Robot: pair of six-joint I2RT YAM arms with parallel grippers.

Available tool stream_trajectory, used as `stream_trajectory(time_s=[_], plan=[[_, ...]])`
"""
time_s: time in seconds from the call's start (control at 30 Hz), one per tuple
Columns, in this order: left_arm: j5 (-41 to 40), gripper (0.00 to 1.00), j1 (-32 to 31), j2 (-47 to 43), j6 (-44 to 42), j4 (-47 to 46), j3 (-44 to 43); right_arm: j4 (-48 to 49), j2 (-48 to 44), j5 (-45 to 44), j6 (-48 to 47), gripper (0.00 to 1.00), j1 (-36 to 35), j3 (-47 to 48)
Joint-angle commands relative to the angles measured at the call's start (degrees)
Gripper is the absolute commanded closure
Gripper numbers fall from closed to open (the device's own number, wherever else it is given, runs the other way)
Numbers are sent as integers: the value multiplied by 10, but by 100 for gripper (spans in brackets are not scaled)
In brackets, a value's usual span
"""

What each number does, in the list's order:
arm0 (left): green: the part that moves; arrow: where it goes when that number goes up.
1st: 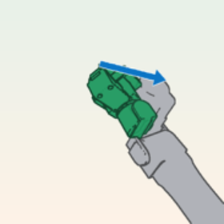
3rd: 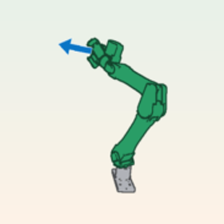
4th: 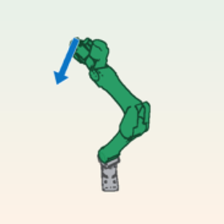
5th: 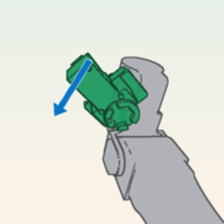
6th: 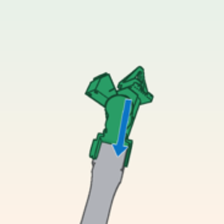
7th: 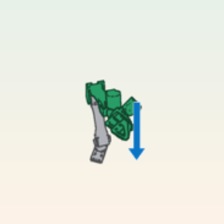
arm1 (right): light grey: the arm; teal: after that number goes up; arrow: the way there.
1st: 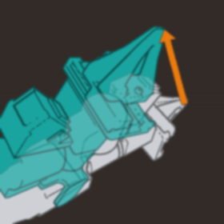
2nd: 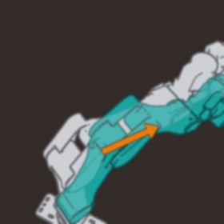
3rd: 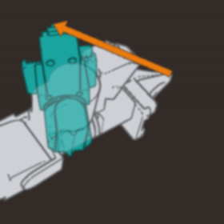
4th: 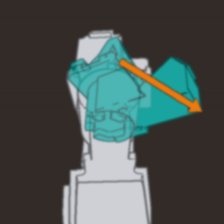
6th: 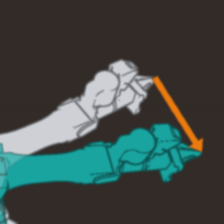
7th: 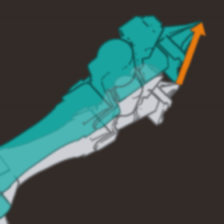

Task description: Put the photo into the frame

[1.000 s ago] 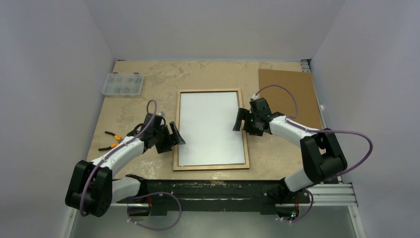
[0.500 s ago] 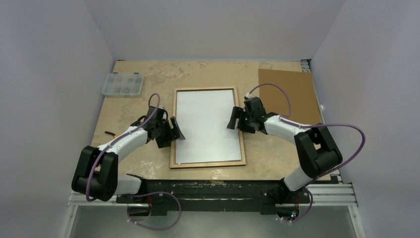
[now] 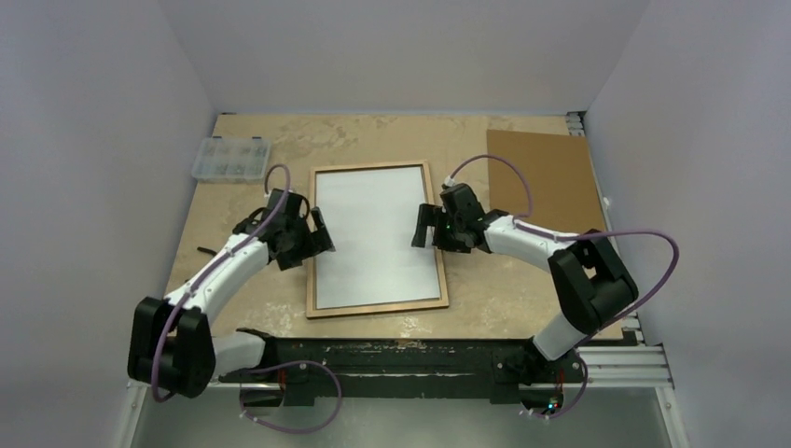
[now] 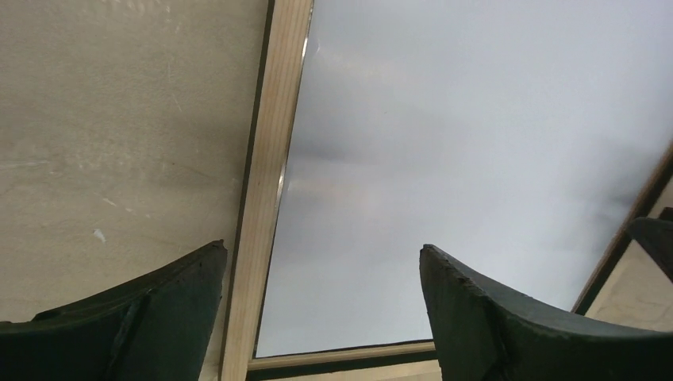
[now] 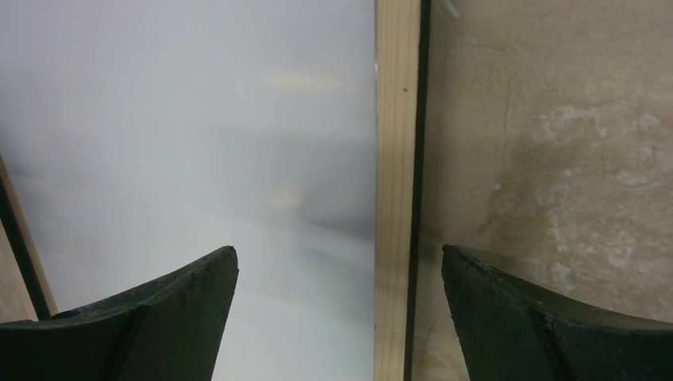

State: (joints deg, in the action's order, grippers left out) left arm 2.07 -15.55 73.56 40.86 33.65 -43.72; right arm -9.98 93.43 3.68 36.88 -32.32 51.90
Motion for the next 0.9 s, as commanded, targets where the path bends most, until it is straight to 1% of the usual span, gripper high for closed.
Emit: stream_trajectory(time_s=[0.0,0.1,0.17,0.2,0.27,0.37,0.5,0.6,0.73,0.87], plan=[[-42,10,-4,-104,-7,29,-29,-51,-63,-46,-6,2,29,-21],[-26,8,-16,-152,-4,19,-29,-45,-91,-3,-6,1,106,-48],[-3,6,-28,-167,7,7,-33,-39,-108,33,-9,1,168,-64],[-2,4,-35,-170,16,6,-36,-42,-116,37,-14,1,194,-67],[-1,0,-58,-173,29,-4,-41,-62,-131,18,-23,1,237,-64],[-6,0,-96,-165,46,-25,-46,-105,-138,-31,-35,1,278,-43],[5,0,-134,-137,67,-62,-46,-133,-123,-89,-32,1,314,-25],[11,0,-150,-120,74,-80,-52,-143,-87,-105,-34,1,321,-5],[9,0,-170,-104,72,-86,-62,-136,-34,-65,-59,1,322,14],[9,0,-174,-97,69,-83,-63,-110,17,14,-61,2,320,12]])
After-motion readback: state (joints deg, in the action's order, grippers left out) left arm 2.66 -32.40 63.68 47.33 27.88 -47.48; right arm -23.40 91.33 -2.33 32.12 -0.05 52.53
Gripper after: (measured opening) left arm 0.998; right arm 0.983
